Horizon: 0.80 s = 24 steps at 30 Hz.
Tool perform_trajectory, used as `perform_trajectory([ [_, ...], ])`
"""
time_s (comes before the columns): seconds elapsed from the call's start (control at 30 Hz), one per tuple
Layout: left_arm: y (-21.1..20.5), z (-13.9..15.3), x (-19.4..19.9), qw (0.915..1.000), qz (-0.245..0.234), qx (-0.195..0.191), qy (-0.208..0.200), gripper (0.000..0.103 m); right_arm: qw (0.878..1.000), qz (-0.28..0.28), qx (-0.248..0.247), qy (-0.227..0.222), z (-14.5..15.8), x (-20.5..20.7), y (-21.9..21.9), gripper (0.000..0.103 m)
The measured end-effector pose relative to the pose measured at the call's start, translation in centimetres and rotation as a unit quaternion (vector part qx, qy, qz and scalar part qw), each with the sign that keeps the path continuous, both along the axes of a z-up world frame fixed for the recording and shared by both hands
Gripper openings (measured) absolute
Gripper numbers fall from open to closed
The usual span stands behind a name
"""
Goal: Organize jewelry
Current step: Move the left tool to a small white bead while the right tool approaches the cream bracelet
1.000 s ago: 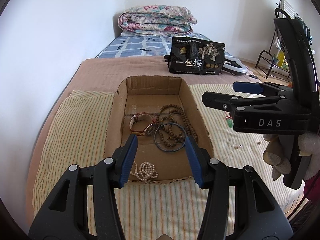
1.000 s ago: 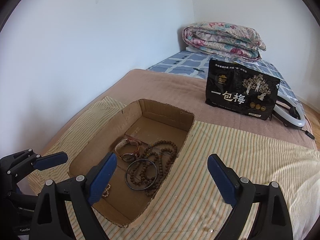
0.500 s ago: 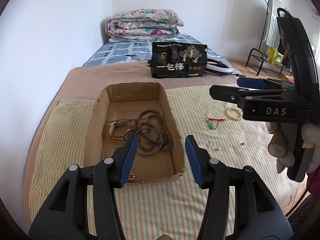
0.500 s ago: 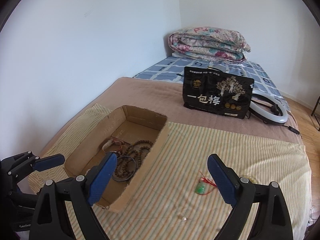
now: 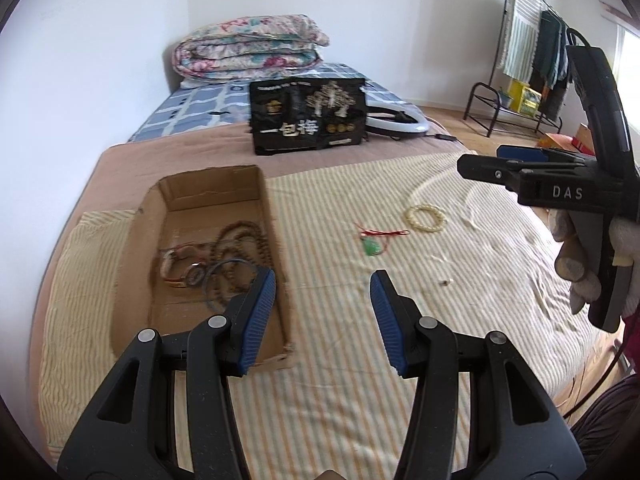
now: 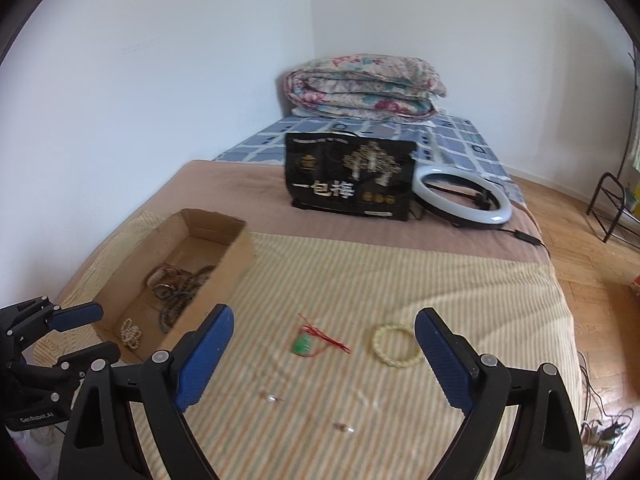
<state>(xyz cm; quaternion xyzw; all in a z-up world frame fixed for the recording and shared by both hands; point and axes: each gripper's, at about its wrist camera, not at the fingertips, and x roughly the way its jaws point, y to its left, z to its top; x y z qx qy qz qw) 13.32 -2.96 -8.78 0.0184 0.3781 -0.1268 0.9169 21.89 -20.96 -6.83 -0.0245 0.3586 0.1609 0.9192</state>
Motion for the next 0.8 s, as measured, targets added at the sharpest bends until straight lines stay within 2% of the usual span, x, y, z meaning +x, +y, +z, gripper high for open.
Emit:
perform_trajectory([
  [0.43, -4.6, -2.4, 1.2, 0.9988, -0.042, 0.0, 0.027, 0.051, 0.998, -0.058, -0.009, 0.022, -2.7, 0.6, -7.3, 0.093],
  [0.8, -7.0, -5.4, 2.3, 0.9961, -0.068, -0.002, 0.056, 0.051, 0.997, -0.054, -0.023, 0.054, -6.9, 2.2, -8.5, 0.093],
])
